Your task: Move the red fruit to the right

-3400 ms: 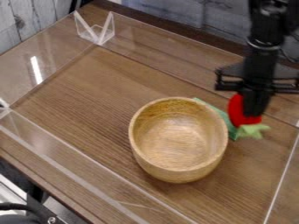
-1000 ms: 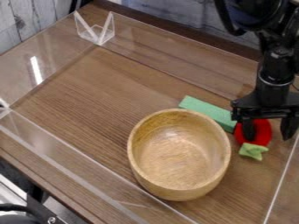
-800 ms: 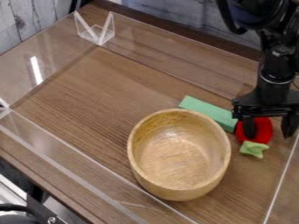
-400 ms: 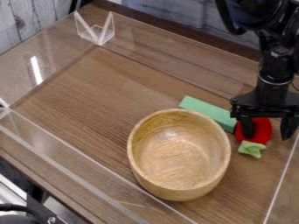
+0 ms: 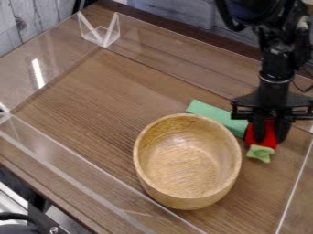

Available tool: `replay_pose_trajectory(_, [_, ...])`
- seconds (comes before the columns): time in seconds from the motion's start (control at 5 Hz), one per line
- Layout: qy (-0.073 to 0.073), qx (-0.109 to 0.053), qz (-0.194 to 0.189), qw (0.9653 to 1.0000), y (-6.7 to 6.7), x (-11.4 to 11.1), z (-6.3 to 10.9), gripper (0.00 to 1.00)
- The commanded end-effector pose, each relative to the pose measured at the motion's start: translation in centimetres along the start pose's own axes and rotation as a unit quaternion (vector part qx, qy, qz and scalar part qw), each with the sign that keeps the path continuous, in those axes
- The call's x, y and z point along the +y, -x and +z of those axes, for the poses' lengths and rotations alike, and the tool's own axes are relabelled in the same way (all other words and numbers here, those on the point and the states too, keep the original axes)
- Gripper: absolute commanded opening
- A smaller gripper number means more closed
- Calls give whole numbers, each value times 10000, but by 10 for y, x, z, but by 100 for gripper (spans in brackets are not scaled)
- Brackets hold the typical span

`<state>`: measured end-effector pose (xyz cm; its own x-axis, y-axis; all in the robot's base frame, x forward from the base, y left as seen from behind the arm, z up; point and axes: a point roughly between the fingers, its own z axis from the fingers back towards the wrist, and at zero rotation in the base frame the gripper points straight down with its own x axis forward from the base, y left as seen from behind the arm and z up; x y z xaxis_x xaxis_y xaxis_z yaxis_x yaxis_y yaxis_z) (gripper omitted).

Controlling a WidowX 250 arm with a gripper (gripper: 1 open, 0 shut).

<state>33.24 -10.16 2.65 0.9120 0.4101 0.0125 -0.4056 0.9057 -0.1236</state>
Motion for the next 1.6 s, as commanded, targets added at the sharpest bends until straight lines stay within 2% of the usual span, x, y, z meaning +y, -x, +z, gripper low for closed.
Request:
replay_pose_trajectory(0.0, [242,-183,234,9993,-25,10,35,0])
replay_pose_trajectory(0.4, [493,-261,471,9973,-41,5,56,0])
replay_pose_trajectory(0.6, [572,-340,688,9954,-49,-1,56,0])
replay_pose_trajectory(0.8, [628,-366,645,9953,-56,-5,56,0])
replay_pose_trajectory(1.0, [664,-409,641,9949,-55,-3,56,0])
replay_pose_trajectory(1.4, [693,-523,764,9933,-61,20,52,0])
